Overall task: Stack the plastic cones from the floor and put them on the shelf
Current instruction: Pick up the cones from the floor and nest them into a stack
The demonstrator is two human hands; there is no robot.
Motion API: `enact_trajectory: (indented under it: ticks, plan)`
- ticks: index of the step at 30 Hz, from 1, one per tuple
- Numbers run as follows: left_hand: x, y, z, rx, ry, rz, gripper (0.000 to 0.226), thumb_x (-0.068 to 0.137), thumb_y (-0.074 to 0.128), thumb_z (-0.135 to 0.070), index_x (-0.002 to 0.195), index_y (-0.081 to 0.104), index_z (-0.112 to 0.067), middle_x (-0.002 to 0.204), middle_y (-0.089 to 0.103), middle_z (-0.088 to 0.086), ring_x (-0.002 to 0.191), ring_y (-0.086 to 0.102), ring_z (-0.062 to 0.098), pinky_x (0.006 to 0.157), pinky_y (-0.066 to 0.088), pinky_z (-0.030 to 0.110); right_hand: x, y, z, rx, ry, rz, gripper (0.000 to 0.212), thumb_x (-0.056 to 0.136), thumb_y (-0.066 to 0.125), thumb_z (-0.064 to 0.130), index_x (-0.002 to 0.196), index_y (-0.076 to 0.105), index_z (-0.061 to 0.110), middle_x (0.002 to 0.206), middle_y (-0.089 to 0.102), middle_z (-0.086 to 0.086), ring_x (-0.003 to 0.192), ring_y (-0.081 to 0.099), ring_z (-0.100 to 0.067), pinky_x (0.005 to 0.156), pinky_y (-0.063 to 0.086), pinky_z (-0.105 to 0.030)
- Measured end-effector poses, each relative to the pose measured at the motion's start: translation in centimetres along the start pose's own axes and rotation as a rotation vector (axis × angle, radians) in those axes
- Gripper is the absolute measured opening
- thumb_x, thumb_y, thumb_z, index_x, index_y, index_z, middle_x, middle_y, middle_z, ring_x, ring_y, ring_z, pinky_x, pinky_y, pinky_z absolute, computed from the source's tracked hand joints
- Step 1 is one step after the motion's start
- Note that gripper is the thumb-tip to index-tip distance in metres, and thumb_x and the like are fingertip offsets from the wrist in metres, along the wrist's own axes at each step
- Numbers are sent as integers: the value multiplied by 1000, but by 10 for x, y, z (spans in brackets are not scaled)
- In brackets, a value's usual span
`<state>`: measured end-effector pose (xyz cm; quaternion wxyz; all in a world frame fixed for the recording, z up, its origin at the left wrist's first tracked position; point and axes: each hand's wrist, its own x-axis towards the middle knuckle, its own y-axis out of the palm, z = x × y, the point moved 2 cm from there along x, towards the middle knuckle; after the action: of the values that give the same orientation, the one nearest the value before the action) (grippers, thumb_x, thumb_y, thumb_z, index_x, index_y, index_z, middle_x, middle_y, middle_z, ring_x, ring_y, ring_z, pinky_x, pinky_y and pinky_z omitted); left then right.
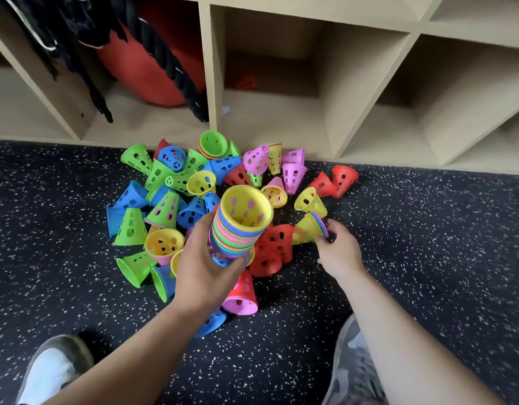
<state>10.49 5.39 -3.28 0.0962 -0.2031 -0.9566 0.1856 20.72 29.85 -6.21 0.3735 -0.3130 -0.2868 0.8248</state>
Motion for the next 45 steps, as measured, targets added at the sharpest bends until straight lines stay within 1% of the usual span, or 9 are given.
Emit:
enact_trajectory:
  ticks: [10,14,18,23,30,35,38,41,45]
  plan:
    - [12,9,0,13,-11,45,80,73,87,-19,141,47,-28,129,63,-12,115,59,5,92,51,21,13,15,-10,78,111,-37,20,90,63,26,105,74,18,93,74,-7,83,71,-34,80,59,-49]
    - [20,6,-2,18,9,18,79,69,81,-28,125,39,-66,120,59,-32,109,60,0,85,51,17,8,2,1,155,69,-141,17,93,63,19,103,75,15,97,74,-5,88,66,-30,85,54,-39]
    - [25,3,-1,32,-1,3,88,72,87,-20,122,36,-72,117,58,-36,107,59,-2,83,54,23,-8,-28,37,55,-186,-378,16,94,60,10,104,73,9,94,70,-4,80,55,-17,70,31,-17]
    - [27,3,1,3,-43,2,79,72,84,-18,137,46,-41,120,64,-13,109,61,11,92,55,43,-36,-62,101,178,-643,-582,13,93,60,7,102,70,4,95,67,-4,77,52,3,71,36,-3]
    - [26,-1,-5,-2,-25,-44,76,66,79,-26,129,44,-51,118,64,-20,106,64,10,86,57,43,-83,-57,169,96,-1088,-211,13,91,67,12,101,75,7,100,70,1,90,64,-12,82,51,-26]
    - [29,-3,-6,-38,-7,-64,77,71,82,-11,123,44,-53,113,64,-17,95,62,1,76,54,21,-61,-38,138,366,-702,-230,19,92,64,17,108,73,18,103,68,5,75,60,-7,64,48,-22]
    - [31,-5,-4,-15,4,-66,84,72,82,-7,121,41,-61,105,64,-19,86,62,12,73,55,24,-25,-28,85,161,-208,-346,28,90,62,19,117,65,19,115,64,-2,99,63,-22,83,44,-26]
    - [33,-6,-4,-42,27,-51,87,72,81,-5,117,40,-67,102,64,-9,80,60,19,71,54,22,0,4,34,-9,185,-50,60,86,64,37,137,48,11,130,54,-12,104,65,-33,94,52,-40]
    - [33,-5,-2,-69,30,-16,83,71,78,-10,112,40,-72,101,65,1,79,60,21,72,53,17,16,28,12,108,241,-37,31,88,63,30,114,64,11,103,66,-6,87,70,-34,82,58,-50]
